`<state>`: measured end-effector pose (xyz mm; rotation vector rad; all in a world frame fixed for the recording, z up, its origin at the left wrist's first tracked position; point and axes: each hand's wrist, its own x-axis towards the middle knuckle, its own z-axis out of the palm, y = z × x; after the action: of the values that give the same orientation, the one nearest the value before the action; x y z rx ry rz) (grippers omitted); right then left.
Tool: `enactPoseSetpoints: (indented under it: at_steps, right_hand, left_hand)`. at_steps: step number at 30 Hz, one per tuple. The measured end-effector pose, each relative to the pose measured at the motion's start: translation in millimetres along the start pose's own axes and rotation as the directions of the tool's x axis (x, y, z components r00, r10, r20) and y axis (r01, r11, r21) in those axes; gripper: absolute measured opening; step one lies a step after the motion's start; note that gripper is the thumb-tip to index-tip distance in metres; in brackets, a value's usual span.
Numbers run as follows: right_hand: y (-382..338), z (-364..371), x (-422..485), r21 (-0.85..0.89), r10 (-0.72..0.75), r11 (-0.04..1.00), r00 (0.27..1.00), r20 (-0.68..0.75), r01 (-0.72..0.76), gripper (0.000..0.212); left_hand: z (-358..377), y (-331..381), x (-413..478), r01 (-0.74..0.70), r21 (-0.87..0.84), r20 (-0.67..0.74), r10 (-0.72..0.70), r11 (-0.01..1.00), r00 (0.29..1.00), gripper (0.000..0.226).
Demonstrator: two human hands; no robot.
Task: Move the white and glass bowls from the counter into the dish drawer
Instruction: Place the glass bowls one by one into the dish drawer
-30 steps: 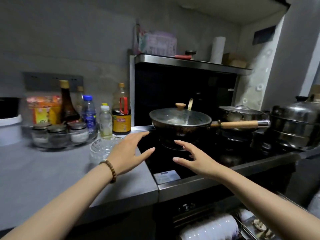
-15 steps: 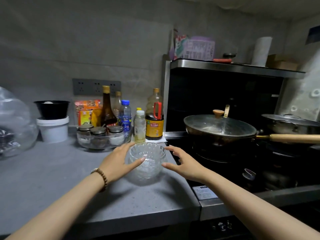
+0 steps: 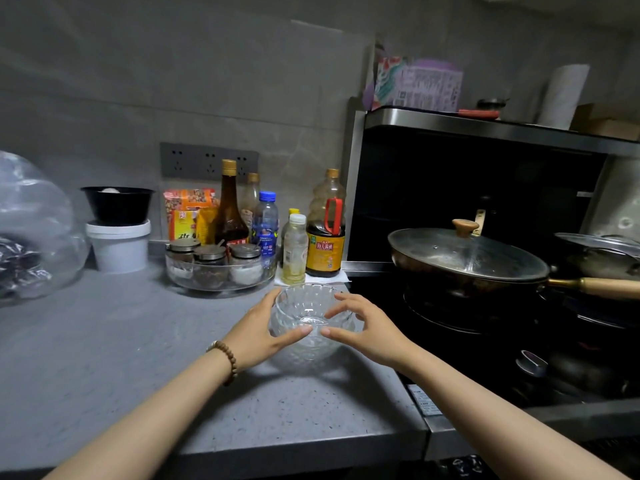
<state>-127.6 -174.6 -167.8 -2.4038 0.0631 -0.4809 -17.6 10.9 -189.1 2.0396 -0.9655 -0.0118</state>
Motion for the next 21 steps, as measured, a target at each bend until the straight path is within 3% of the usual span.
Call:
enactPoseSetpoints:
  at_steps: [12, 18, 21]
  right_hand:
    - [-6.2, 2.8, -3.2, 0.088, -0.016, 0.996, 0.996, -0.084, 0.023, 0.018]
    - [-19.9, -14.5, -10.4, 0.21, -0.058, 0.973, 0.987, -0.153, 0.09, 0.023]
    - [-25.9, -30.1, -21.3, 0.332, -0.047, 0.938, 0.984, -0.169, 0.102, 0.014]
  left_hand:
    - [4.4, -0.1, 1.9, 0.03, -0.07, -0.087, -0.036, 0.997, 0.996, 0.108]
    - [1.4, 26.4, 3.7, -0.039, -0.206, -0.184, 0.001, 0.978, 0.983, 0.108]
    - [4.9, 48.2, 4.4, -0.106, -0.24, -0.218, 0.053, 0.965, 0.975, 0.104]
